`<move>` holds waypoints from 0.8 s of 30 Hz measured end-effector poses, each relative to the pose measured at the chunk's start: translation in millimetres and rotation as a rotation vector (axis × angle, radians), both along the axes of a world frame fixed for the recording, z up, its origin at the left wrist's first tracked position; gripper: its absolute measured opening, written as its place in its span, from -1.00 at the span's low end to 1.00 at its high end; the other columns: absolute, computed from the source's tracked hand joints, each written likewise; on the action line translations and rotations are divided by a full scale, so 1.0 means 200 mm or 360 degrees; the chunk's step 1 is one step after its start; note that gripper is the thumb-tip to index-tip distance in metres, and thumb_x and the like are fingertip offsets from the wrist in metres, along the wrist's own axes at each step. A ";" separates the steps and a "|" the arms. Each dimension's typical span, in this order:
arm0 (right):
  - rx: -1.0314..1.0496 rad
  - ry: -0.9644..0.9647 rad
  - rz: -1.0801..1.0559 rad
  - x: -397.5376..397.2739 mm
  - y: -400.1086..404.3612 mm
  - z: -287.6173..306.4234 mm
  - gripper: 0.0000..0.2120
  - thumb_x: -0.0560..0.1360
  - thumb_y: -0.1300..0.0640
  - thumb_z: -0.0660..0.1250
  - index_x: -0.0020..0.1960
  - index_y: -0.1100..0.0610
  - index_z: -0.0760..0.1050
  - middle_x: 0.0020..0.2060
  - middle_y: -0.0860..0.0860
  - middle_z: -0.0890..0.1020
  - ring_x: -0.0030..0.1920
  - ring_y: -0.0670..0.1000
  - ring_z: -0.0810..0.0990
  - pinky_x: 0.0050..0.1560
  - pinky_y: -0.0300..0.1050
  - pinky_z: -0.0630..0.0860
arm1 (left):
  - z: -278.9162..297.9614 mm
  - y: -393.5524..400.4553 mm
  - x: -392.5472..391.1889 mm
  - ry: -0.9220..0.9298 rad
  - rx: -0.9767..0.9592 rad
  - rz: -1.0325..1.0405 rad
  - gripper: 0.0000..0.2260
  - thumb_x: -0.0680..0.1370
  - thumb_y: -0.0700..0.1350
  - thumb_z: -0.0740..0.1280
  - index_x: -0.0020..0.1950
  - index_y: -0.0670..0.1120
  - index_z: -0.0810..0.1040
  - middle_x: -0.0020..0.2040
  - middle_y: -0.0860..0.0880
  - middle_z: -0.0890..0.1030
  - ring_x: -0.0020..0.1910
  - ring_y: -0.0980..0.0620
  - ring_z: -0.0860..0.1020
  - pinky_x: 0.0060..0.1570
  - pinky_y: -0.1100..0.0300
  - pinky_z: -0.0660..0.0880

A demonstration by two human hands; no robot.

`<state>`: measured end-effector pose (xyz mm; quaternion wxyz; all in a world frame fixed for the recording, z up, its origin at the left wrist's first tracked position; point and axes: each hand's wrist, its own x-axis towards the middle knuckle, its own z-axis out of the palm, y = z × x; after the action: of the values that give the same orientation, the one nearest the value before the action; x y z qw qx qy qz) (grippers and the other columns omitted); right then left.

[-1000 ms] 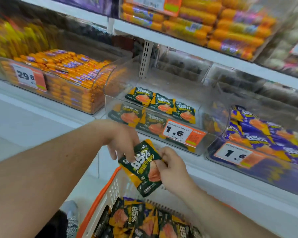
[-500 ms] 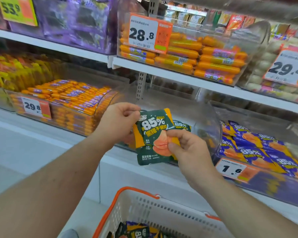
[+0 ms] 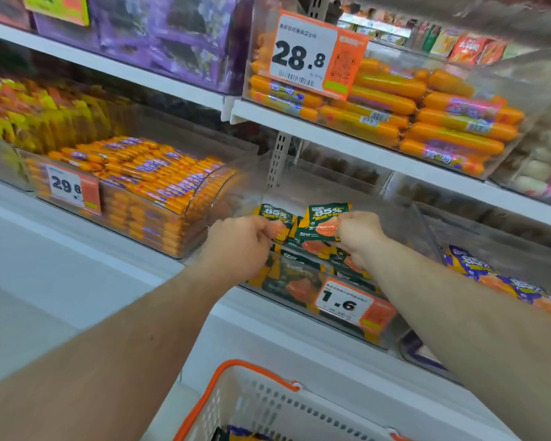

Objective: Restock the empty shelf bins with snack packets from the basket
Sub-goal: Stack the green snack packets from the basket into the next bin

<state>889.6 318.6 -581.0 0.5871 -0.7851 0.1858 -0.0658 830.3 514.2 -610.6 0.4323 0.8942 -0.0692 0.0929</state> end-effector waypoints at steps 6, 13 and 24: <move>0.0130 0.0168 -0.0015 0.17 -0.02 -0.09 -0.73 0.55 0.49 0.15 0.17 0.26 0.43 0.06 0.07 0.47 -0.18 -0.01 0.50 -0.04 -0.10 0.59 | -0.04 -0.01 0.02 -0.0240 0.0260 0.0066 -0.73 0.54 -0.23 0.19 -0.08 -0.01 0.66 -0.24 -0.04 0.68 -0.21 -0.10 0.60 0.12 0.00 0.46; -0.0843 0.0344 0.0341 0.19 -0.05 -0.17 -0.65 0.48 0.47 0.22 0.25 0.34 0.49 -0.09 0.16 0.58 -0.26 0.02 0.49 -0.28 -0.12 0.43 | -0.09 -0.03 0.05 -0.0444 0.0265 0.0118 -0.63 0.40 -0.09 0.04 -0.20 0.03 0.66 -0.31 0.02 0.67 -0.21 -0.07 0.61 0.07 0.05 0.38; -0.1246 0.0339 0.0502 0.19 -0.08 -0.20 -0.44 0.43 0.21 0.48 0.39 0.17 0.44 0.21 0.13 0.57 0.14 0.11 0.56 0.20 -0.03 0.52 | -0.12 -0.04 0.06 -0.0550 0.0309 0.0122 -0.65 0.42 -0.10 0.05 -0.21 0.04 0.64 -0.38 0.06 0.64 -0.27 -0.03 0.59 0.02 0.07 0.32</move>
<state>926.7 301.7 -621.8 0.2256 -0.9697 0.0843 0.0406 842.8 506.7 -634.1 0.3220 0.9044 -0.1170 0.2543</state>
